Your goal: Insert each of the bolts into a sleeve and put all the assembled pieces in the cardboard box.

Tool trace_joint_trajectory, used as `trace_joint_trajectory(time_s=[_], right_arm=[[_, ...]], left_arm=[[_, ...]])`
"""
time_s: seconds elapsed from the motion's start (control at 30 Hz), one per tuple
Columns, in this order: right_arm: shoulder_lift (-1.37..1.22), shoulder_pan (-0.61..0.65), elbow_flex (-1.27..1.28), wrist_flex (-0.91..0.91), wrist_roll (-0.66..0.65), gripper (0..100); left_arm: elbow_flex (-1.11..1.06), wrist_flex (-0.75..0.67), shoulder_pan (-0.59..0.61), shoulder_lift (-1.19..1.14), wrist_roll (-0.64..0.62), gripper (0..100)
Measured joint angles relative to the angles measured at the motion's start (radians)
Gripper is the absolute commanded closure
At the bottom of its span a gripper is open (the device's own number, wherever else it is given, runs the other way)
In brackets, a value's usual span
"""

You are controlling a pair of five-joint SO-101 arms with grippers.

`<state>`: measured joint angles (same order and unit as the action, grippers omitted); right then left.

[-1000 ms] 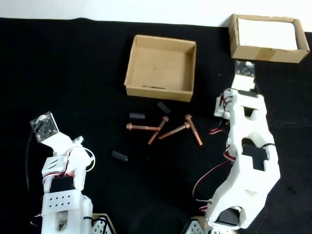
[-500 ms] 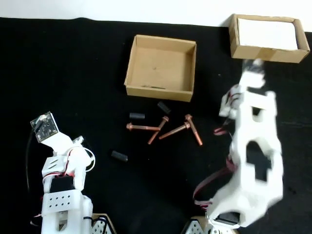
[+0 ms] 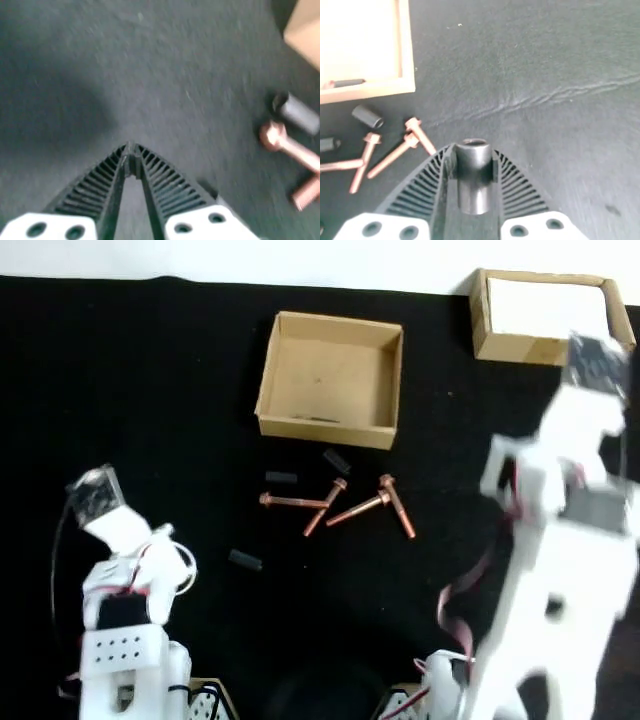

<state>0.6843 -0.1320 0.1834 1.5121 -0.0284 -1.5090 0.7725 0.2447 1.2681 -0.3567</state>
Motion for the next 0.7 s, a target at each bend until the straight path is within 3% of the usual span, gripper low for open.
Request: trace_joint_trajectory(time_s=[0.17,0.33,0.5,0.7], right_arm=[[0.226,0.0,0.021,0.14,0.0,99.1],[0.473,-0.028,0.193,0.18,0.0,99.1],[0.761,-0.195,0.488,0.112,-0.009,99.1],[1.088,-0.473,0.896,-0.109,-0.187,99.1]], left_arm=[[0.196,0.224,-0.13,0.0,0.002,99],[0.358,0.313,-0.325,0.0,0.055,99],[0.448,0.324,-0.522,0.0,0.097,99],[0.514,0.324,-0.781,-0.155,0.091,99]])
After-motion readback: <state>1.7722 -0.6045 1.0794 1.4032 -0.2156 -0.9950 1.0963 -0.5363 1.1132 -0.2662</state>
